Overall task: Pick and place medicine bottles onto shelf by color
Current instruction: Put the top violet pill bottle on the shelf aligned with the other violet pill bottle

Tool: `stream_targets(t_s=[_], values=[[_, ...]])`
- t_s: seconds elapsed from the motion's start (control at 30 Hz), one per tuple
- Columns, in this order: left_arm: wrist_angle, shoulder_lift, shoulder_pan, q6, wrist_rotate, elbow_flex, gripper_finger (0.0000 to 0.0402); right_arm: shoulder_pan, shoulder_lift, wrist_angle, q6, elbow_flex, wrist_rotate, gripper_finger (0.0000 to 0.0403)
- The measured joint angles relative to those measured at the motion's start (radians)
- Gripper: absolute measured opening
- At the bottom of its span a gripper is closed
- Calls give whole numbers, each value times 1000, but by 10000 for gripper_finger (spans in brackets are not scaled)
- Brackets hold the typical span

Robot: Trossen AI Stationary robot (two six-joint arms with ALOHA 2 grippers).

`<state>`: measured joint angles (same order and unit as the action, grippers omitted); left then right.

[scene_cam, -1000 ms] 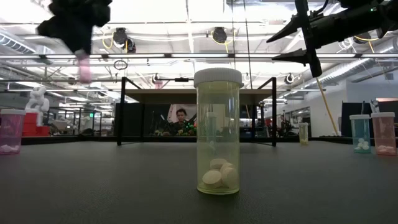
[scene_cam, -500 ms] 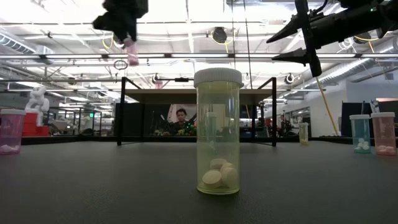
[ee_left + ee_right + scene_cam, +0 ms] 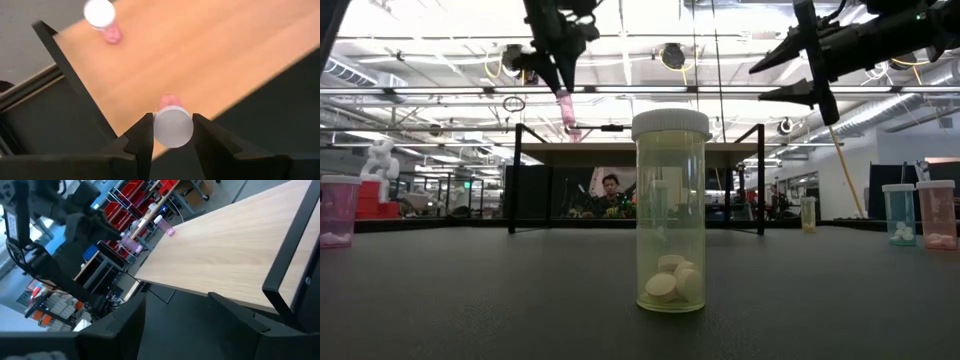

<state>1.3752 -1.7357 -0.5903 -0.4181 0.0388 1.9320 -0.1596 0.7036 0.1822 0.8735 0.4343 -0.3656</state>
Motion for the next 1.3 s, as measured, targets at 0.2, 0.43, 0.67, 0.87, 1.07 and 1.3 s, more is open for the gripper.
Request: stream_targets(t_s=[0.2, 0.43, 0.67, 0.87, 1.07, 1.3], values=[[6, -63, -30, 22, 40, 19, 129, 0, 0, -32, -4, 0, 0, 208], [-42, -78, -36, 30, 105, 19, 129, 0, 0, -40, -21, 0, 1, 208], [-85, -85, -51, 28, 123, 19, 129, -4, 0, -42, -21, 0, 0, 208], [-69, -107, -50, 44, 130, 18, 129, -4, 0, -47, -6, 0, 1, 208], [-84, -109, -50, 47, 137, 18, 129, -4, 0, -46, 4, 0, 1, 208], [-91, -109, -57, 67, 137, 18, 129, -4, 0, -46, 3, 0, 1, 208]])
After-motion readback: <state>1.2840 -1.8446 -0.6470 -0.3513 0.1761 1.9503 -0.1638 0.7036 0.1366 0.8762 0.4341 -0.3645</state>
